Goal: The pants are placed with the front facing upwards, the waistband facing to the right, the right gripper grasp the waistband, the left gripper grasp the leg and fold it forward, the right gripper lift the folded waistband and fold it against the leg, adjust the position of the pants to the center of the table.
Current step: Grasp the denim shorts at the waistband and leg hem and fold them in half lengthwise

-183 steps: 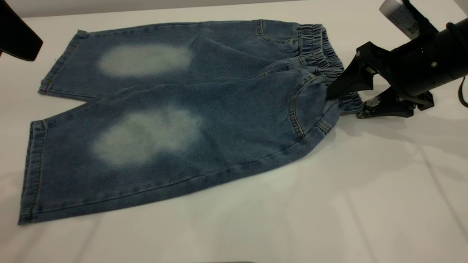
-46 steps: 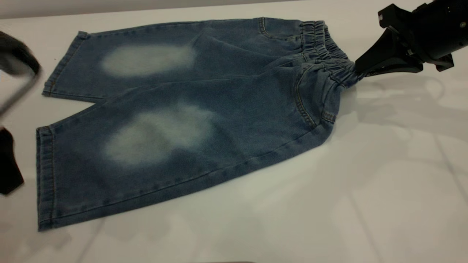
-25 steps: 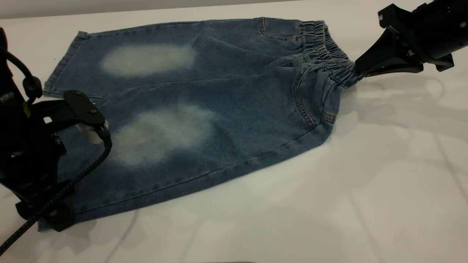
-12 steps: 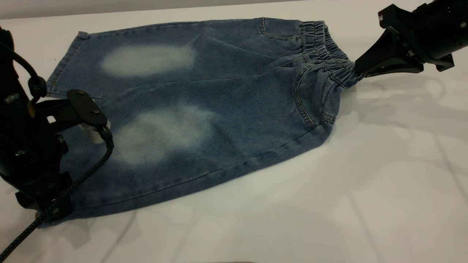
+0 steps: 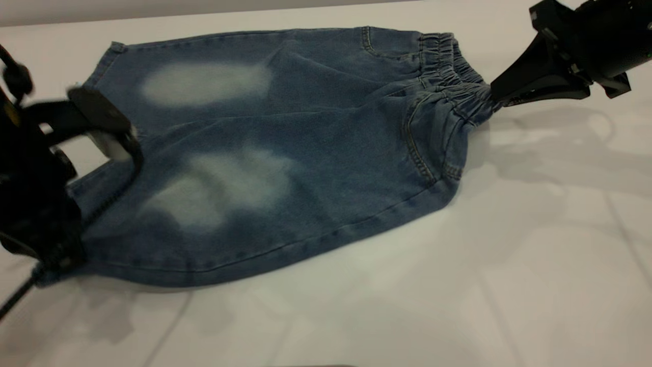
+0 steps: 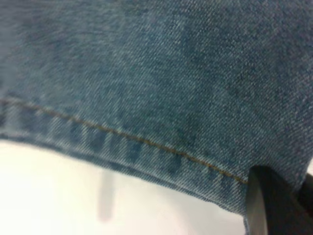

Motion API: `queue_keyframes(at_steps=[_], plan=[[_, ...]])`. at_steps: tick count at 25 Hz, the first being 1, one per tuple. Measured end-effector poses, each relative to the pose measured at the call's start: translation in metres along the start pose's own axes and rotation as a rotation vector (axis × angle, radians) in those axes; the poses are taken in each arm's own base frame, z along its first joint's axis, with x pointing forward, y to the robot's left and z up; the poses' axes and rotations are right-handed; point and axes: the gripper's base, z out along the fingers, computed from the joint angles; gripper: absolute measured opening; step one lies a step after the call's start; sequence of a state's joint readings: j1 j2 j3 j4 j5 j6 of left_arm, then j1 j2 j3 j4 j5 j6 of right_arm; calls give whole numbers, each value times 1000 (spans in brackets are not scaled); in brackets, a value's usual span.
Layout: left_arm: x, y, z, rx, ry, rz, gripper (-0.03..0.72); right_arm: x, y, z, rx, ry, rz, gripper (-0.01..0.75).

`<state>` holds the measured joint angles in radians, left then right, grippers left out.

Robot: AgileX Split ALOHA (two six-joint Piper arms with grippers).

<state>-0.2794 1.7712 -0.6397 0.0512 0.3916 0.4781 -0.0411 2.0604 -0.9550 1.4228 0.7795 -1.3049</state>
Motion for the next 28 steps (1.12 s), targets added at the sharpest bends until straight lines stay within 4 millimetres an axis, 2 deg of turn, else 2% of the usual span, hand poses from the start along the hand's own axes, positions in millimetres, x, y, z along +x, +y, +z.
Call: queue_keyframes(at_steps=[8, 12, 16, 19, 23, 26, 28], plan=[[5, -1, -74, -97, -160, -14, 38, 13, 18, -17, -146, 173, 25, 45], [17, -6, -112, -145, -240, -24, 38, 21, 30, -33, -136, 194, 45, 45], [30, -11, -138, -197, -289, -30, 38, 34, 47, -53, -104, 181, 14, 45], [34, -11, -144, -237, -293, -8, 38, 34, 50, -60, -47, 134, -4, 45], [34, -10, -142, -236, -278, -4, 38, 37, 35, -53, 42, 109, 33, 63], [34, -10, -142, -238, -281, -3, 38, 42, 21, -41, 60, 129, 100, 121], [34, -10, -142, -238, -281, -3, 38, 47, 11, -29, 53, 154, 160, 200]])
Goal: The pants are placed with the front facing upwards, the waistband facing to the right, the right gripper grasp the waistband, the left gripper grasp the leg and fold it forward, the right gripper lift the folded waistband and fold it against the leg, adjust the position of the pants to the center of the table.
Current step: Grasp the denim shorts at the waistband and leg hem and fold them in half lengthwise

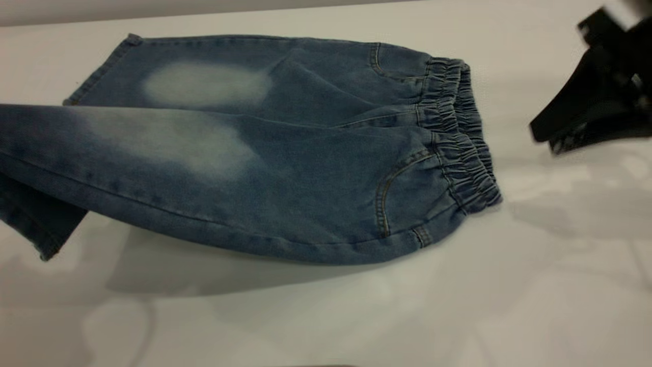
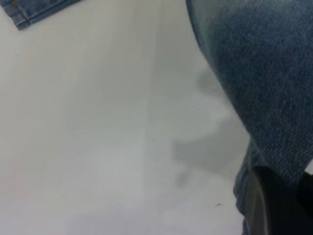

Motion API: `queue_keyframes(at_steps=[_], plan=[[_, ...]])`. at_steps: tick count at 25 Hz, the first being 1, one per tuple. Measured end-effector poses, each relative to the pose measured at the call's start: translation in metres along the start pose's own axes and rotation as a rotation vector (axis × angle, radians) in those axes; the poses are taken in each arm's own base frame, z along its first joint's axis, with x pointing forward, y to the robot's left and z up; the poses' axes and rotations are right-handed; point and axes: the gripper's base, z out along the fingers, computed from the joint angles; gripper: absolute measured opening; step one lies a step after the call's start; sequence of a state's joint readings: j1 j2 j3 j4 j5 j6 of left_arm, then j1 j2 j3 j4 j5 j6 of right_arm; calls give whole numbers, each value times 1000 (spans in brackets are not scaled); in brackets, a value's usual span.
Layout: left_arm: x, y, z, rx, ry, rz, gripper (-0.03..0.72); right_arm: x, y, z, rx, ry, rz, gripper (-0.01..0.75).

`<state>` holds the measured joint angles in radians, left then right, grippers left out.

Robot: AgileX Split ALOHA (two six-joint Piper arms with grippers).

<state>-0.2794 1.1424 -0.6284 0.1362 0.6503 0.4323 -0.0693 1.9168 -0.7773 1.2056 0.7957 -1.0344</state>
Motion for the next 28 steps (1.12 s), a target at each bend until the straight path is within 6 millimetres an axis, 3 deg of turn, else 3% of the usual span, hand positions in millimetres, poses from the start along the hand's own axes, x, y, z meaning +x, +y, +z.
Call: queue_keyframes(at_steps=[5, 8, 17, 28], plan=[[0, 0, 0, 1, 2, 0, 38, 5, -21, 27, -25, 35, 108, 443], [0, 0, 0, 0, 0, 0, 38, 4, -25, 37, -43, 12, 118, 521], [-3, 1, 1, -13, -27, 2, 38, 8, -37, 63, -56, 12, 170, 507], [-3, 1, 1, -13, -26, 2, 38, -2, -41, 73, -122, -64, 183, 493]])
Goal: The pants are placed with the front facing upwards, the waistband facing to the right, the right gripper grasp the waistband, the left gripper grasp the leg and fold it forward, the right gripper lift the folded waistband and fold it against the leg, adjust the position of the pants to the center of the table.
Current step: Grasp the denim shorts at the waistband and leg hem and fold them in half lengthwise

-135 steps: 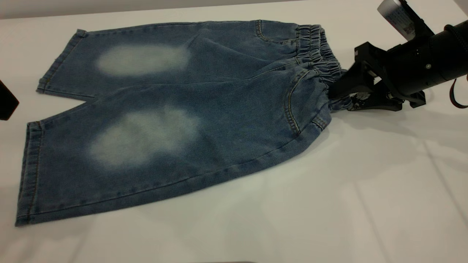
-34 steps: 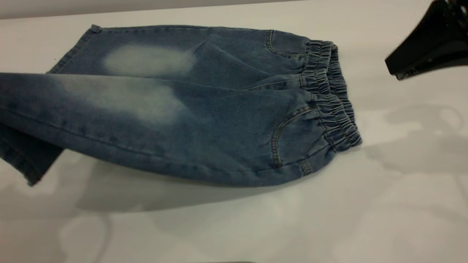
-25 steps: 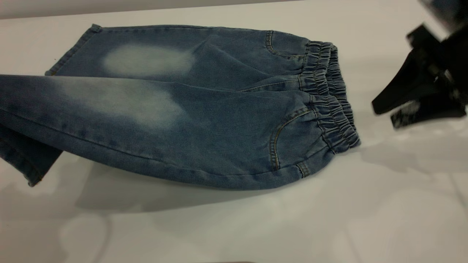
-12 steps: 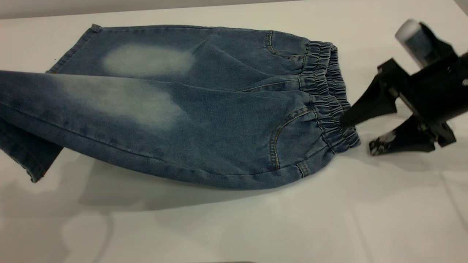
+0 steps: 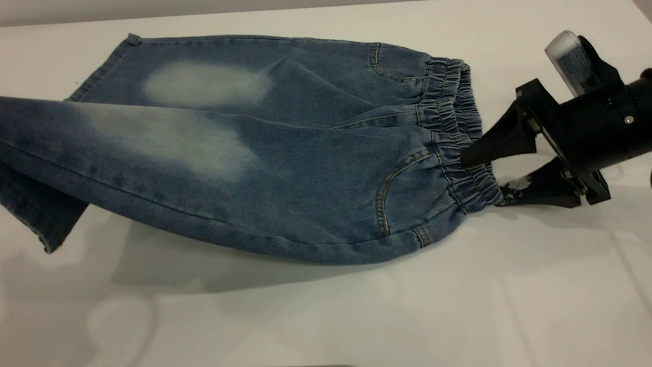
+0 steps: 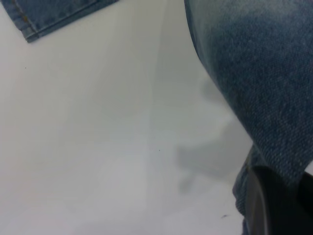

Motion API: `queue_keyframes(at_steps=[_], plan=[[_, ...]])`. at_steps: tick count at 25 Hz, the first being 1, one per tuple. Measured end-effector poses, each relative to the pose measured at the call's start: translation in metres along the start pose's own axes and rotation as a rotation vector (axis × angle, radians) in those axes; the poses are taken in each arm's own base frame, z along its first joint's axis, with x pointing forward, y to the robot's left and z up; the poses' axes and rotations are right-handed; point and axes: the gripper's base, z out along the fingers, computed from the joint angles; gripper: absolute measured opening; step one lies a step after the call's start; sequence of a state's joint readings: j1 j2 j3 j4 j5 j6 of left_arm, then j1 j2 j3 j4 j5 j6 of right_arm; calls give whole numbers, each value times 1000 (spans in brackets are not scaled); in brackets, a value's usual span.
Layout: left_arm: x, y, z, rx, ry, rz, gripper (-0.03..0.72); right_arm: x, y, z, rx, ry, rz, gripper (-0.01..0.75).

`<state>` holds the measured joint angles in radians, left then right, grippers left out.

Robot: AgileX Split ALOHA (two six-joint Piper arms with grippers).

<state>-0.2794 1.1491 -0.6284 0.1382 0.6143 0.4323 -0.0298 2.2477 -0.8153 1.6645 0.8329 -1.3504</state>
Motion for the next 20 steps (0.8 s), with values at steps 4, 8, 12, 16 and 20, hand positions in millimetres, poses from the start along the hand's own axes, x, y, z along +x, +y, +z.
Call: queue_keyframes(at_steps=[4, 8, 12, 16, 20], plan=[[0, 0, 0, 0, -1, 0, 38, 3, 0, 1, -19, 31, -18, 475], [0, 0, 0, -1, -1, 0, 38, 6, 1, 3, -15, 58, -37, 449], [0, 0, 0, -1, -1, 1, 38, 2, 1, 4, -13, 12, -16, 443], [0, 0, 0, -1, -1, 1, 38, 5, 3, 7, -14, 32, -27, 442], [0, 0, 0, -1, -1, 1, 38, 12, 8, 19, -40, 57, -29, 438]])
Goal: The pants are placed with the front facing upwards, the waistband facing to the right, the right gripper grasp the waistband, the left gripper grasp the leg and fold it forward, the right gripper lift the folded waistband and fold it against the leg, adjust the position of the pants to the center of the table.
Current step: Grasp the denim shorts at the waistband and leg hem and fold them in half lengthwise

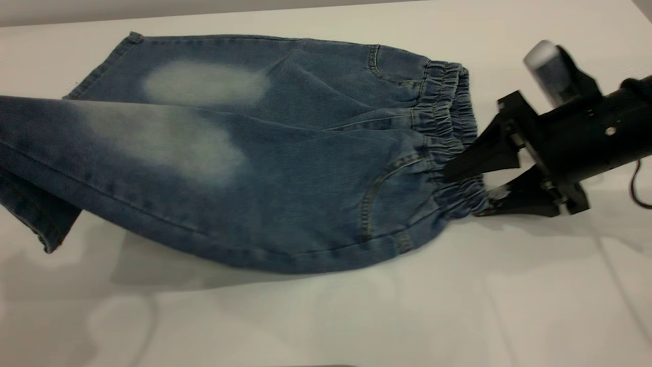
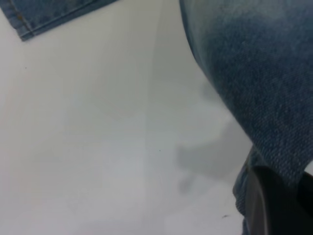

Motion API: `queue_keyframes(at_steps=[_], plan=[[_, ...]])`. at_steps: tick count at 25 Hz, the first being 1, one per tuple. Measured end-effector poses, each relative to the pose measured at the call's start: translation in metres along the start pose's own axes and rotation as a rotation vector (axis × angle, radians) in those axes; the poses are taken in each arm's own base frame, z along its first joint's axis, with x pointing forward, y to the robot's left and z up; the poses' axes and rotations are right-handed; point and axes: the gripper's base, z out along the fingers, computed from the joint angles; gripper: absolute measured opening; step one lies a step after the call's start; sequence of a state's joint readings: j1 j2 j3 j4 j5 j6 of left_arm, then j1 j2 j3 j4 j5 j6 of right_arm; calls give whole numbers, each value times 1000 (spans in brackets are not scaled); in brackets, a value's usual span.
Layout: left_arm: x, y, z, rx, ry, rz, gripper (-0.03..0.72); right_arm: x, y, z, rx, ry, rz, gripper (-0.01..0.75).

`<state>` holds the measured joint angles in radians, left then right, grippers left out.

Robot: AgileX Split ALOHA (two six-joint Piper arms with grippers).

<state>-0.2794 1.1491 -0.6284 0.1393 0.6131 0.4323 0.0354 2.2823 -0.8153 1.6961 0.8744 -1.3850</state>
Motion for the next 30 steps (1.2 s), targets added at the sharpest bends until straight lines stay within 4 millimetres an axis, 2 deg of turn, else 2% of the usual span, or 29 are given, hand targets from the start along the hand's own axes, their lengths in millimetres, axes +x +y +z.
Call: queue_keyframes(at_steps=[2, 4, 9, 11, 15, 20, 25, 30], plan=[[0, 0, 0, 0, 0, 0, 38, 0, 1, 5, -11, -16, 11, 420], [0, 0, 0, 0, 0, 0, 38, -1, 0, 6, -14, -32, 17, 368], [0, 0, 0, 0, 0, 0, 38, -1, -6, 8, 22, -38, 22, 83], [0, 0, 0, 0, 0, 0, 38, -1, -5, 8, 15, -38, 20, 43], [0, 0, 0, 0, 0, 0, 38, -1, -1, 3, -37, -23, 3, 37], [1, 0, 0, 2, 6, 10, 38, -3, 11, -20, -122, 26, -36, 37], [1, 0, -2, 1, 6, 29, 38, 10, 18, -32, -180, 143, -28, 37], [-11, 9, -3, -66, -86, -14, 38, 2, 25, -35, -234, 65, 81, 37]])
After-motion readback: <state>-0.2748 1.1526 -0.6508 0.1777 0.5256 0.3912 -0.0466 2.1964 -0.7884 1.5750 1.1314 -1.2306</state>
